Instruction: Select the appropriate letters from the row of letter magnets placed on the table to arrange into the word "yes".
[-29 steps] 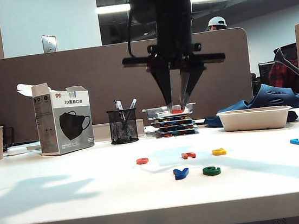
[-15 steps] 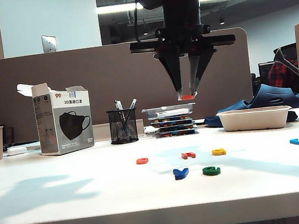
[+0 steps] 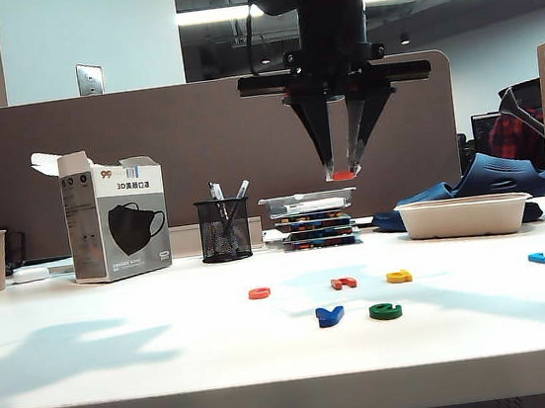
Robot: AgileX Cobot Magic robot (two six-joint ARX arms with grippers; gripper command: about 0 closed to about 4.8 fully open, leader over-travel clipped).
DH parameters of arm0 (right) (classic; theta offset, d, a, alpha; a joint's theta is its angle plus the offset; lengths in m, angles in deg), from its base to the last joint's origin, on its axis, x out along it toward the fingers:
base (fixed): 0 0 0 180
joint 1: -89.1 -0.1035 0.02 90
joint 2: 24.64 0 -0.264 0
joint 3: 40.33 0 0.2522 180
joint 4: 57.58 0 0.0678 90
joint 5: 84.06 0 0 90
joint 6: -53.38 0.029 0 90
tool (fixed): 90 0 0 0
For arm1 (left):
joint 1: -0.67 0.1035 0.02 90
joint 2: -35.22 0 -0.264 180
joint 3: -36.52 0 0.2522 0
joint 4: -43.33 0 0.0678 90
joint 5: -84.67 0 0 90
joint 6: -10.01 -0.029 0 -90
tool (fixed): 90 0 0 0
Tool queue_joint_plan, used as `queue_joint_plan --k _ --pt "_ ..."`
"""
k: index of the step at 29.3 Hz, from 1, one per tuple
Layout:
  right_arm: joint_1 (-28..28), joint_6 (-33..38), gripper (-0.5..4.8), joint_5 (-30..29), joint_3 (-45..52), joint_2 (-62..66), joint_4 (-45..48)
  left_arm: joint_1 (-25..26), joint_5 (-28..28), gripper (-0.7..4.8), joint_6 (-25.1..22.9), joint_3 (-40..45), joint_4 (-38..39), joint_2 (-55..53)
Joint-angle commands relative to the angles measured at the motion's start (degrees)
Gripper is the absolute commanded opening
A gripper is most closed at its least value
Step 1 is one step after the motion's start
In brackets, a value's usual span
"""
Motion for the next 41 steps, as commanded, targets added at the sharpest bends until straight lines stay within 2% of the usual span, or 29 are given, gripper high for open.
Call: queue_joint_plan --k 1,11,17,41 --pt "-0.15 0.39 1.03 -0.28 -0.17 -1.40 -0.35 -0.04 0.15 -0.05 -0.46 -0.24 -0.72 0.20" --pt "-0.09 -0.20 1.03 0.87 0.11 -4.13 -1.79 -0.04 0.15 -0.05 -0.46 -0.24 -0.72 0.20" --pt "-0.13 -0.15 1.03 0.81 4.35 -4.22 -0.04 -0.04 0.17 -0.05 -0.46 -0.24 -0.70 0.20" --pt "1.62 0.00 1.03 0.87 4.57 -9.68 2.82 -0.04 0.17 -0.05 -0.44 -0.24 -0.70 0.20"
